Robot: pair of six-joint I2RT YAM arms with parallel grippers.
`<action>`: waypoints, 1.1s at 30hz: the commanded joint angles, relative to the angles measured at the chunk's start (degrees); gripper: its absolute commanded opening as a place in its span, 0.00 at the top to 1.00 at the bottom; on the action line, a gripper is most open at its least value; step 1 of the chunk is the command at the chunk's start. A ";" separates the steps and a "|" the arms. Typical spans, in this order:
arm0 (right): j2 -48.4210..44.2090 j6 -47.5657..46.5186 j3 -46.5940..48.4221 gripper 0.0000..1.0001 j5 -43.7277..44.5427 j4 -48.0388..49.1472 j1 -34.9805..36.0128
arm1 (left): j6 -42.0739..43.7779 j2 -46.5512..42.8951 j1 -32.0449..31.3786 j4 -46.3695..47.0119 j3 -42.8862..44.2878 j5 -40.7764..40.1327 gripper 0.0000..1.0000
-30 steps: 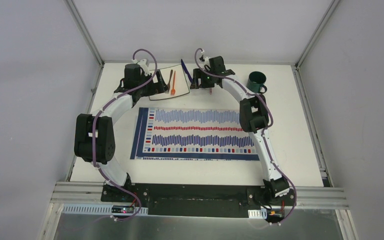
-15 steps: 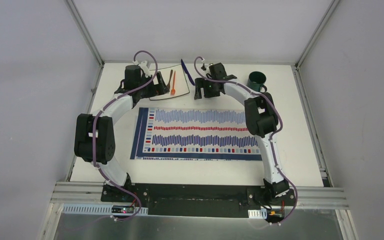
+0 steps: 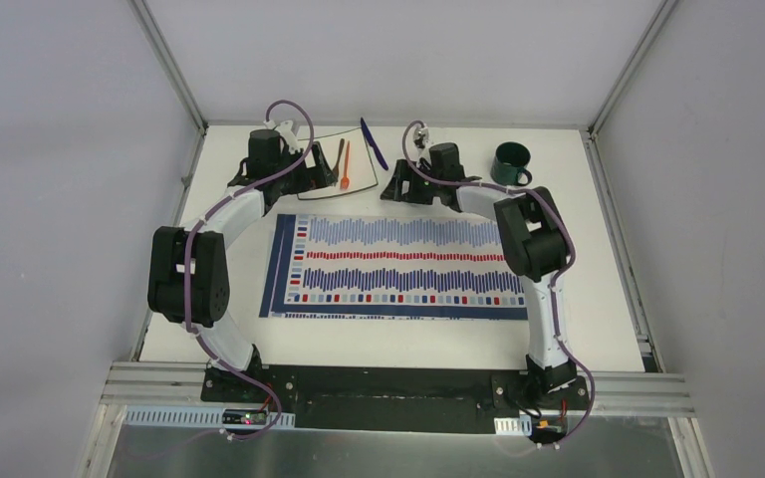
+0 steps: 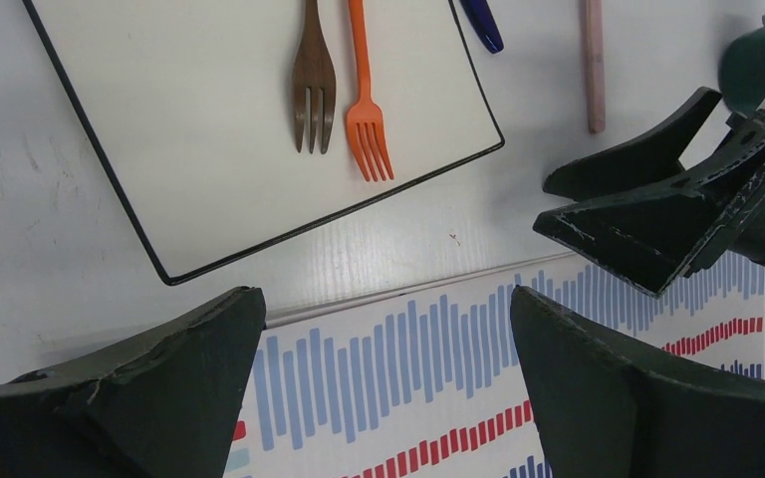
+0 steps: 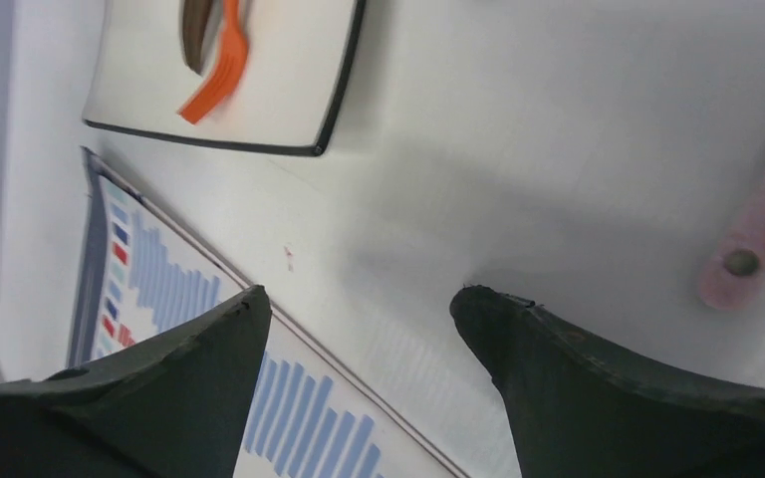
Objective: Set the dinner table for one person
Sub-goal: Pick up the plate at the center of the board.
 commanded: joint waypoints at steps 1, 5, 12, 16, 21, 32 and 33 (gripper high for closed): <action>0.18 14.19 -4.40 0.17 -6.07 23.51 0.75 | 1.13 -0.31 0.61 2.40 0.07 -0.54 0.01; 2.15 16.00 -2.35 0.17 -6.01 24.53 1.73 | 2.54 0.37 0.74 2.26 0.33 -2.85 0.01; 3.18 16.29 -0.98 0.19 -6.08 24.30 2.01 | 2.08 2.55 3.27 3.46 -0.41 -5.07 0.01; 3.07 16.18 -1.30 0.20 -6.00 24.36 2.07 | 1.93 4.01 5.14 4.09 -0.26 -5.42 0.01; 2.98 16.26 -1.35 0.24 -6.40 24.89 2.05 | 1.00 7.88 8.30 6.58 1.33 -2.37 0.01; 2.73 15.86 -0.86 0.27 -7.62 24.79 2.17 | -11.40 21.61 12.69 19.82 8.36 14.72 0.01; 2.62 15.75 -0.94 0.28 -7.52 24.75 2.16 | -12.20 22.74 12.84 20.75 8.94 15.75 0.01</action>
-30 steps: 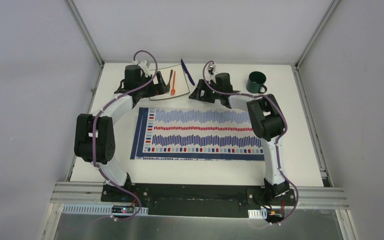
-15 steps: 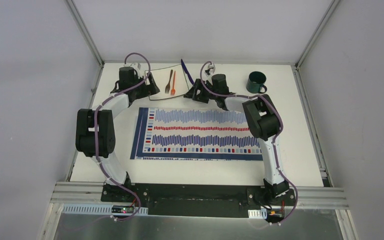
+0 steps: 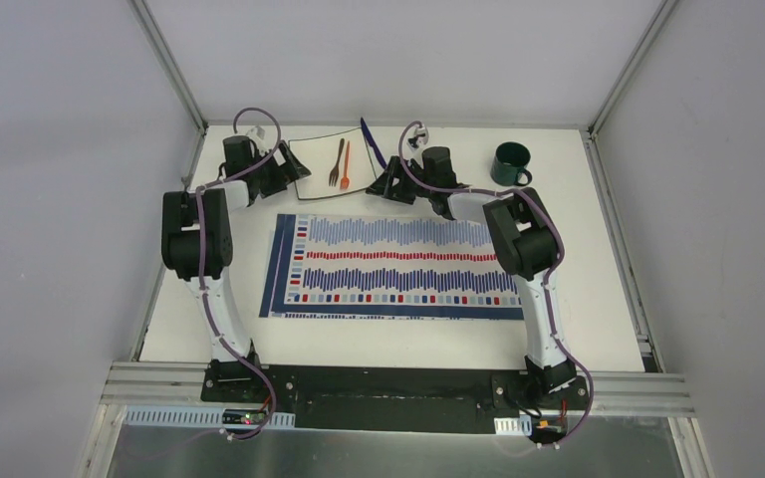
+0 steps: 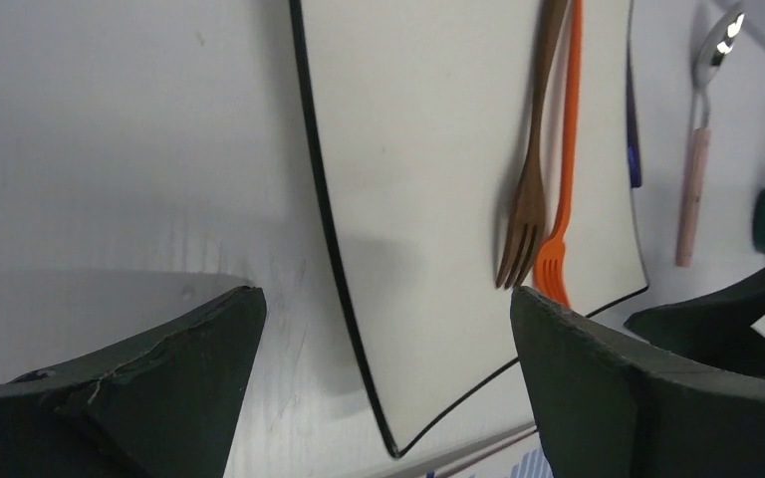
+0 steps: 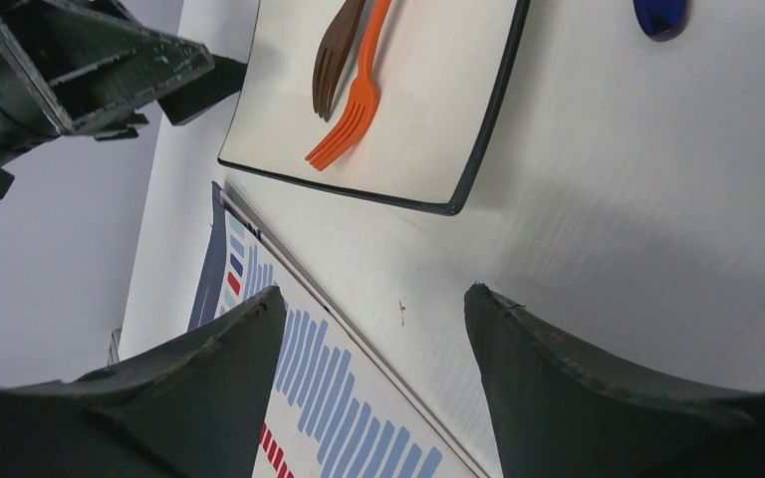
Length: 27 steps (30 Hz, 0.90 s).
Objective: Set the dinner table for one person
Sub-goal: Pick up the plate at the center of the board.
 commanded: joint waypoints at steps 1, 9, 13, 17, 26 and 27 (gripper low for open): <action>-0.53 -0.21 2.25 0.29 -1.54 3.02 0.16 | -7.38 4.63 0.88 10.11 3.95 9.46 0.01; 0.35 0.22 3.25 0.35 -1.14 2.60 -0.06 | -12.26 9.16 1.22 13.61 6.69 12.30 0.01; 1.43 0.49 4.19 0.34 -0.67 2.92 -0.11 | -12.15 9.28 1.44 12.19 7.43 12.22 0.01; 3.17 2.25 4.92 0.35 0.36 6.41 -0.06 | -11.53 9.16 1.49 10.50 7.70 12.18 0.01; 10.22 7.34 10.11 0.37 2.28 12.63 0.01 | -9.21 7.73 1.49 6.82 7.15 11.54 0.01; 10.70 7.61 10.41 0.38 2.41 12.98 0.02 | -9.20 7.75 1.49 6.75 7.14 11.48 0.01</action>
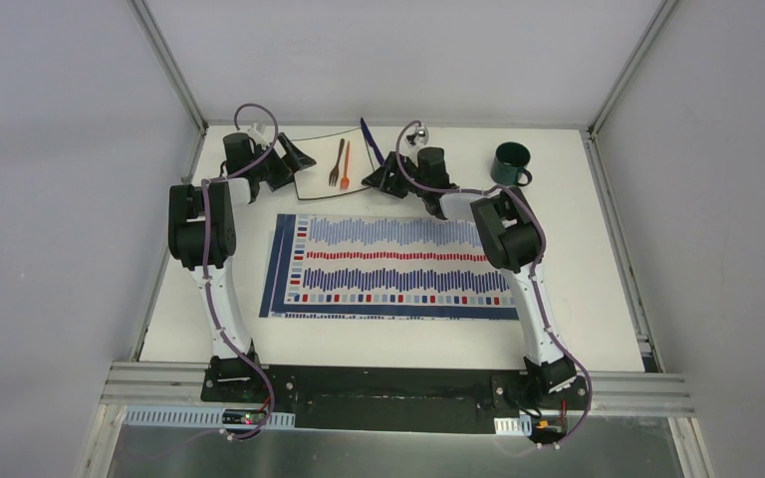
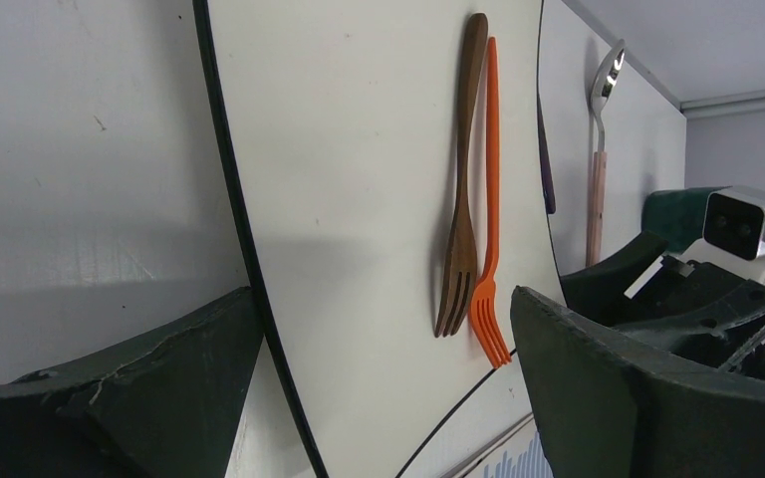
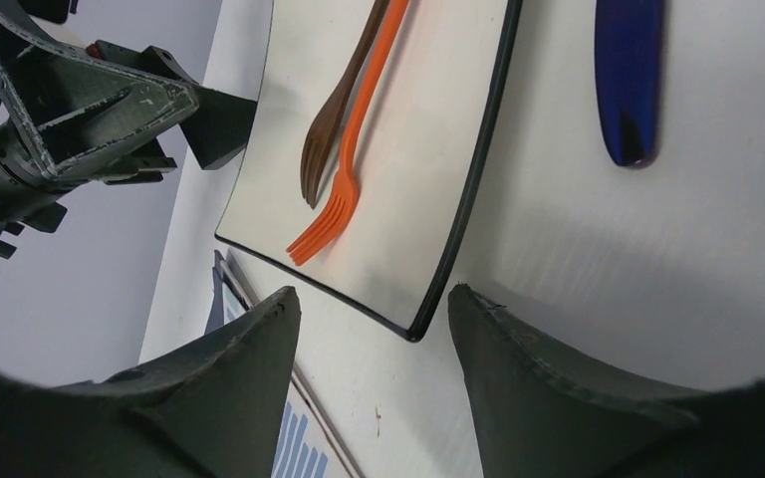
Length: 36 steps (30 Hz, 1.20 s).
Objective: Set the dinner table for one person
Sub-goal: Pick up the plate at the center of the board.
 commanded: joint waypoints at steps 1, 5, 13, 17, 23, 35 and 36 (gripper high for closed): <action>2.32 2.65 3.23 0.38 1.50 6.01 0.07 | 1.85 -0.84 0.22 -3.15 0.86 0.22 0.01; 3.31 2.85 4.01 0.40 1.42 6.13 0.13 | 1.23 -0.35 0.13 -3.10 1.33 -0.08 0.01; 3.70 2.81 3.98 0.41 0.87 6.38 0.22 | 1.48 -0.71 -0.13 -1.94 0.35 -2.28 0.01; 3.70 2.87 3.63 0.41 0.43 6.70 0.20 | 1.59 -0.44 -0.05 -6.49 2.27 -4.56 0.01; 2.69 2.81 2.46 0.41 0.08 7.44 0.22 | 1.39 -1.99 0.06 -9.26 2.37 -6.63 0.01; 2.97 2.95 3.12 0.41 -1.15 7.28 0.23 | 2.12 -2.41 0.04 -8.45 2.02 -5.05 0.01; 2.99 2.98 3.22 0.41 -1.29 7.23 0.22 | 2.06 -2.61 0.04 -7.62 1.63 -5.05 0.01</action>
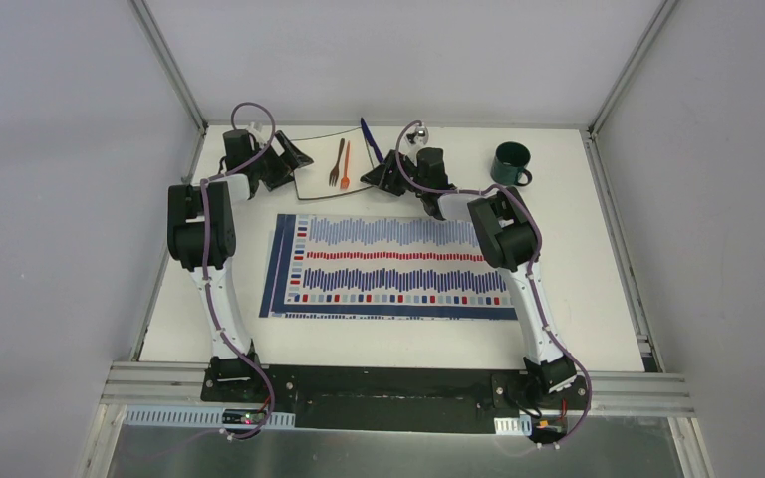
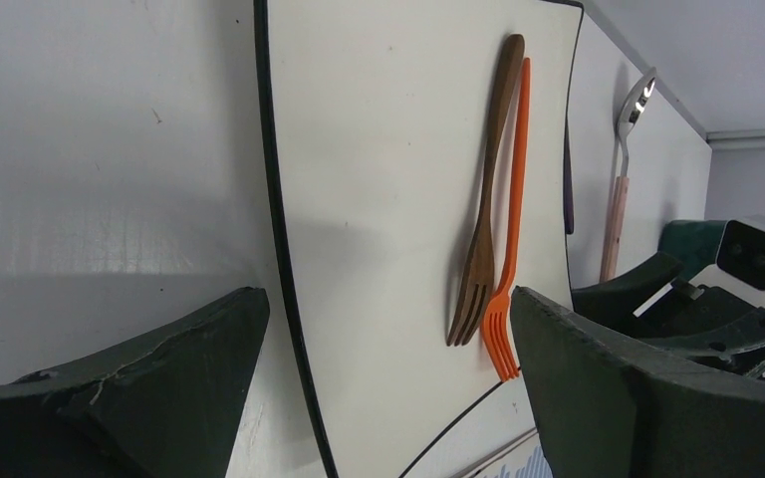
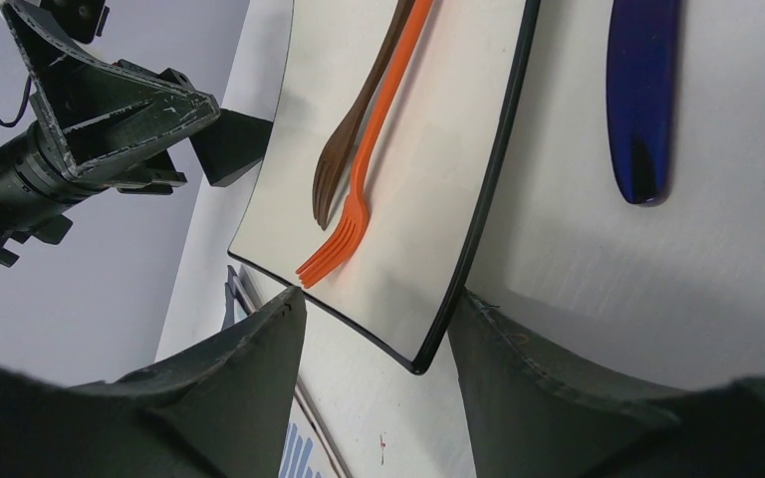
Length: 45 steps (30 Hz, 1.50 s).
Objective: Set the dinner table for one person
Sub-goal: Pick up the plate at the center of the board.
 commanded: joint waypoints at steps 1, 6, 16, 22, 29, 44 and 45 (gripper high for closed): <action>0.14 -0.08 1.04 0.41 -1.10 2.35 0.20 | 1.54 -2.08 -0.02 -0.93 -0.55 -0.49 0.01; 0.37 -0.26 1.51 0.41 -0.91 2.11 0.20 | 1.40 -0.94 -0.02 -2.12 1.40 0.57 0.07; 2.46 -2.63 8.42 0.47 0.92 -3.51 -0.65 | 1.99 -0.32 -0.08 -3.21 2.41 0.75 0.28; 3.87 -3.42 13.31 0.50 1.10 -6.36 -1.28 | 2.76 0.04 -0.07 -3.98 3.03 0.71 0.34; 3.49 -3.62 11.89 0.53 1.00 -5.92 -1.19 | 2.95 1.91 -0.07 -4.97 4.84 2.61 0.76; 4.06 -1.32 9.71 1.00 -0.84 -4.04 -0.94 | 2.26 1.15 -0.17 -3.72 3.09 3.71 1.00; 4.08 -1.31 9.62 1.00 -0.94 -4.04 -0.88 | 2.09 0.89 -0.20 -3.29 2.66 3.76 1.00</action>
